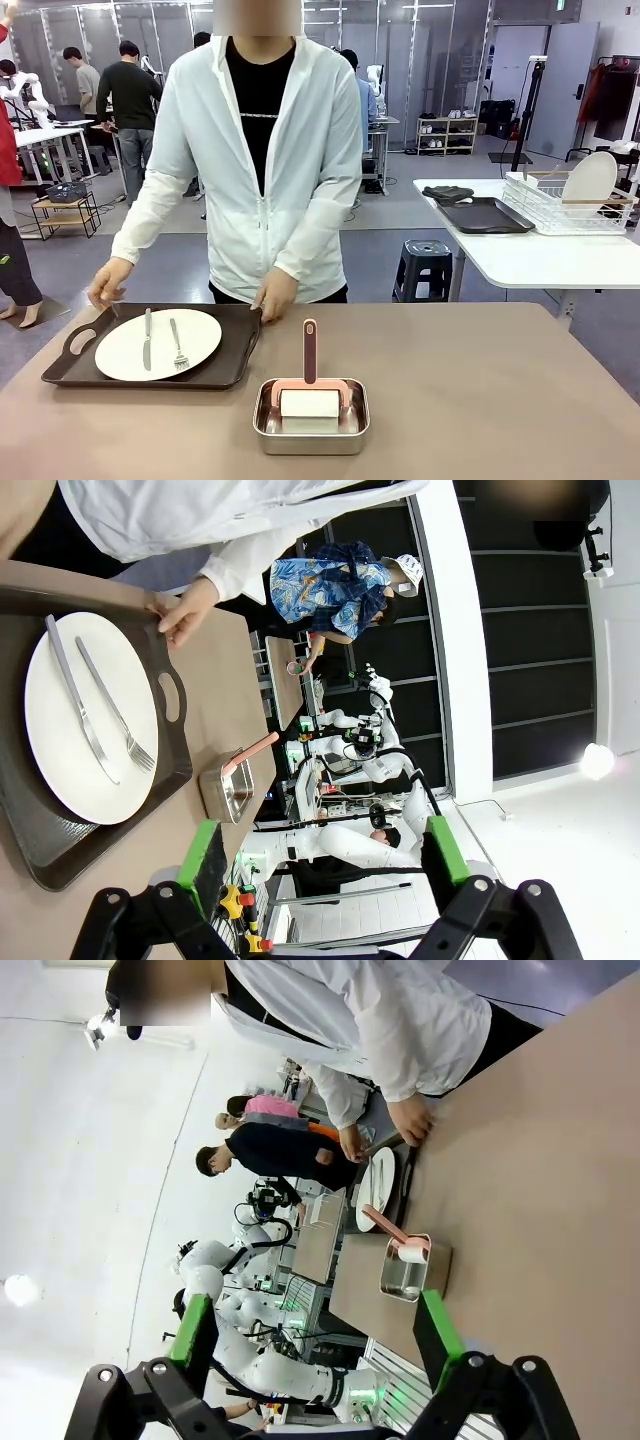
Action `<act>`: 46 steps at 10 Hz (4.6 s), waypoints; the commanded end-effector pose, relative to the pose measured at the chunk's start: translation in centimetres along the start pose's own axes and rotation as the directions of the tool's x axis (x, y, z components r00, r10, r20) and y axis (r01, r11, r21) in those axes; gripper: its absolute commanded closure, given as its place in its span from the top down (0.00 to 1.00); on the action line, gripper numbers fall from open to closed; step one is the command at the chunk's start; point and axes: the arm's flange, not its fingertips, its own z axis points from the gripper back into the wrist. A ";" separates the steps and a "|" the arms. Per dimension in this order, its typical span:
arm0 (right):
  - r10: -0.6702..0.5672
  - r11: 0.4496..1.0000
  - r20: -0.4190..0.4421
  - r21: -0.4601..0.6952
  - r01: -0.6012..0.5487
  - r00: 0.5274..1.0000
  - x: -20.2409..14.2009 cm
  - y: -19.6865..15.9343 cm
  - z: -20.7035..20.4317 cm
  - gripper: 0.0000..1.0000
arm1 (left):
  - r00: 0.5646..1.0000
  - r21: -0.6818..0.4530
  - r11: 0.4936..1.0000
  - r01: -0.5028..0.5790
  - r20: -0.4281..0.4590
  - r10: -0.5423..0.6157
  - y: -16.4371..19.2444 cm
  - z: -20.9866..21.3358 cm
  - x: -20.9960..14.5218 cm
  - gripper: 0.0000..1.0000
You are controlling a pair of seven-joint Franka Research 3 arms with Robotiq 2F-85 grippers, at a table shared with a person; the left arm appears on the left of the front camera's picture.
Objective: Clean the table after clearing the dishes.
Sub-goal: When the right (or left) Handle tray is removed, use the right hand (or left hand) to clean the right (or left) side of the table with the Lint Roller.
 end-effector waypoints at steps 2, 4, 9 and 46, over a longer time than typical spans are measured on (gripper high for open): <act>0.009 1.000 -0.004 0.006 -0.009 1.000 0.3 0.4 -0.1 1.00 | 1.000 0.002 1.000 0.000 -0.001 0.000 -0.2 0.2 -0.2 1.00; 0.009 1.000 -0.004 0.006 -0.009 1.000 0.3 0.4 -0.1 1.00 | 1.000 0.002 1.000 0.000 -0.001 0.000 -0.2 0.2 -0.2 1.00; 0.009 1.000 -0.004 0.006 -0.009 1.000 0.3 0.4 -0.1 1.00 | 1.000 0.002 1.000 0.000 -0.001 0.000 -0.2 0.2 -0.2 1.00; 0.009 1.000 -0.004 0.006 -0.009 1.000 0.3 0.4 -0.1 1.00 | 0.271 0.123 0.544 0.830 -0.942 -0.199 -8.6 -54.9 1.7 1.00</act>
